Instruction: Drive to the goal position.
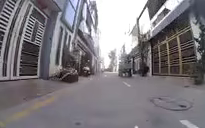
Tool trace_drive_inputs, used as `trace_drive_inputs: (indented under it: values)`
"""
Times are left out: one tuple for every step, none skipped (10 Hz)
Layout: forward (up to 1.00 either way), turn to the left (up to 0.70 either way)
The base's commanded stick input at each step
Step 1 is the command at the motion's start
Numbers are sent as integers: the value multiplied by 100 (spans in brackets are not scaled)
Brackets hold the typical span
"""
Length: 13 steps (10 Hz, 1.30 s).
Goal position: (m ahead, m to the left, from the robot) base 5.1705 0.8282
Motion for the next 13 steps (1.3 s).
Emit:
trace_drive_inputs:
  values:
    - [100, 0]
    - [100, 0]
    - [100, 0]
    - [100, 0]
    - [100, 0]
    - [100, 0]
    - [100, 0]
    - [100, 0]
    - [100, 0]
    - [100, 0]
    - [100, 0]
    - [100, 0]
    - [100, 0]
